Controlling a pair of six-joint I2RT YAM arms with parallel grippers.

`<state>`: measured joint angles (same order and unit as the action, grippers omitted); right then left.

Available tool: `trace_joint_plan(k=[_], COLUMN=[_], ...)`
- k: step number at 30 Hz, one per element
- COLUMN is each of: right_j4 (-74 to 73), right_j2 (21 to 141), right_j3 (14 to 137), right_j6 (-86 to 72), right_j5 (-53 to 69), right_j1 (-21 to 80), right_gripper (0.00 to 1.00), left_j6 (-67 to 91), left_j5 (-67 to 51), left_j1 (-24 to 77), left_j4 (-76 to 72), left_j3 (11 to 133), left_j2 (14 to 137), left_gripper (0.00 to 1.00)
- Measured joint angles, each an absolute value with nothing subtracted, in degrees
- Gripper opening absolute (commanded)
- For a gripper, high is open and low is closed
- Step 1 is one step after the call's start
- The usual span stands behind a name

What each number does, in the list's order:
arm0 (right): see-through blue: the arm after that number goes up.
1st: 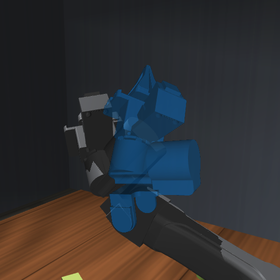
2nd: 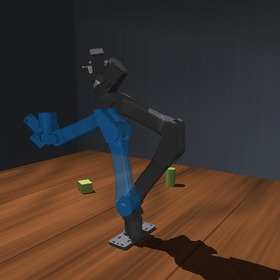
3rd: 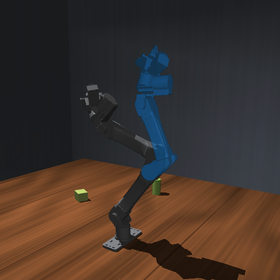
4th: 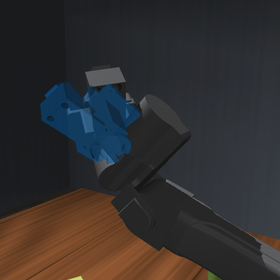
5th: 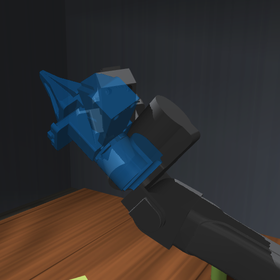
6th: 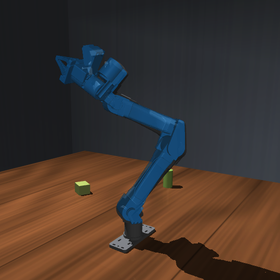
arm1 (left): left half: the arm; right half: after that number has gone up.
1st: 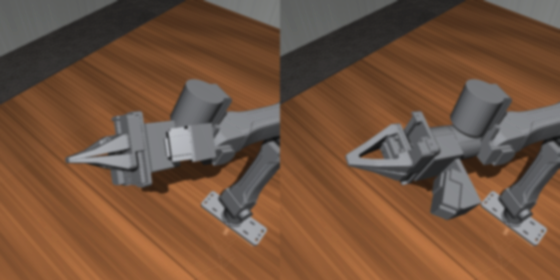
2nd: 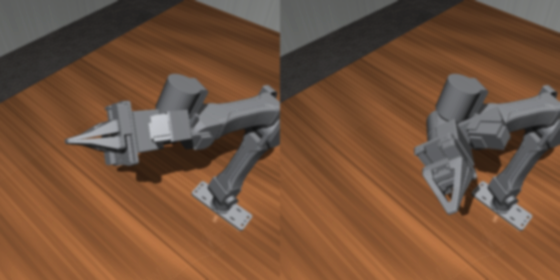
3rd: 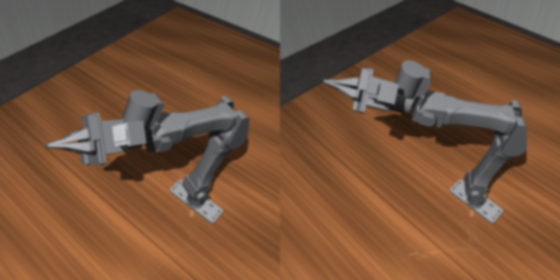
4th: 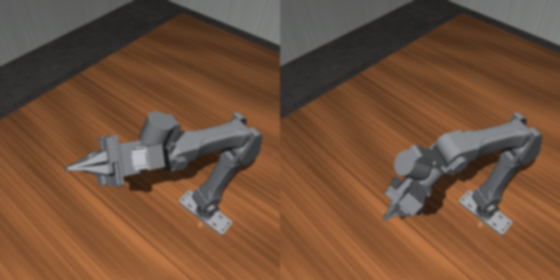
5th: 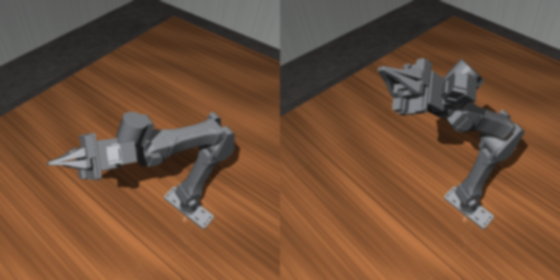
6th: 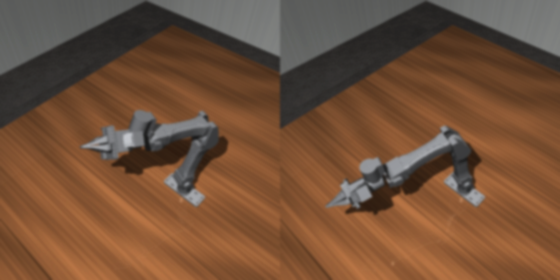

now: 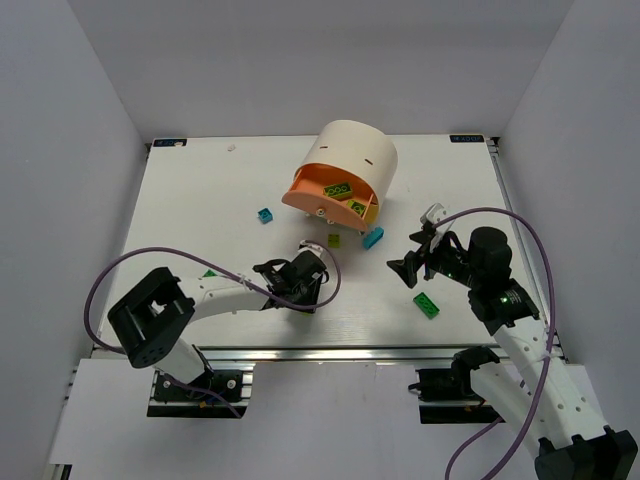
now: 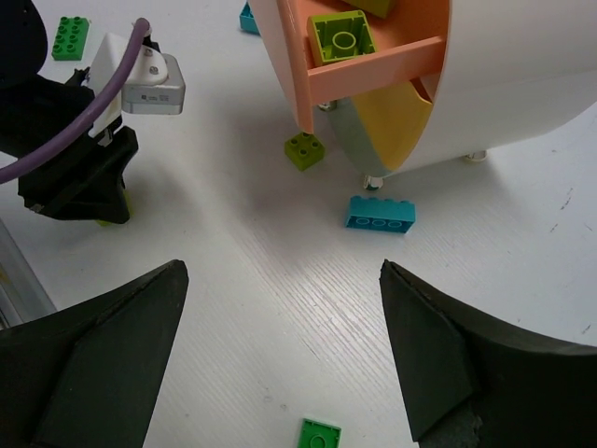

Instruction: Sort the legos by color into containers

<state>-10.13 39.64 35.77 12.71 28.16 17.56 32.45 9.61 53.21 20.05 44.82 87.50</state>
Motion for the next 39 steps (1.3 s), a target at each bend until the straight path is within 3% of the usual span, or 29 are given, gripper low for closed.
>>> trace_joint_plan(k=[1,4,10,13,14,16,17,18,26,34,39], right_j4=[-10.13,-10.13,-10.02,-9.65,-9.34,-8.88,-8.86,-8.88,-8.84,-8.62,-8.45], right_j2=[39.59,39.46,39.44,39.44,39.46,39.46,39.48,39.55,39.66,39.31,38.70], right_j3=[35.77,35.77,35.75,35.66,35.55,35.18,34.98,34.83,34.65,33.85,33.85], right_j6=[12.71,12.69,12.80,13.19,13.30,13.58,13.63,13.98,13.93,13.96,13.96], right_j5=[28.27,28.29,28.29,28.29,28.29,28.25,28.25,28.23,27.90,27.44,27.33], right_j1=[17.50,17.21,16.86,16.82,16.82,16.82,16.82,16.80,16.47,16.36,16.21], right_gripper=[0.88,0.88,0.80,0.59,0.40,0.20,0.03,0.00,0.00,0.00,0.00], left_j6=[32.71,33.30,31.00,26.72,25.17,22.15,20.75,19.51,9.65,4.71,4.51], left_j5=[10.63,13.39,14.55,11.35,10.28,9.04,8.43,8.32,14.85,20.60,21.74], left_j1=[53.67,55.05,56.66,56.80,56.82,56.84,56.58,56.45,54.89,50.24,46.65], left_j4=[20.08,20.60,23.03,23.09,23.03,22.74,22.57,22.44,20.34,20.91,23.03], left_j3=[44.88,45.17,46.24,48.14,49.34,53.08,55.68,58.54,84.73,97.67,99.20], left_j2=[87.81,87.81,84.20,77.82,75.11,70.26,68.36,67.13,73.49,91.59,99.31], left_gripper=[0.31,0.15,0.05,0.00,0.00,0.00,0.00,0.00,0.00,0.00,0.15])
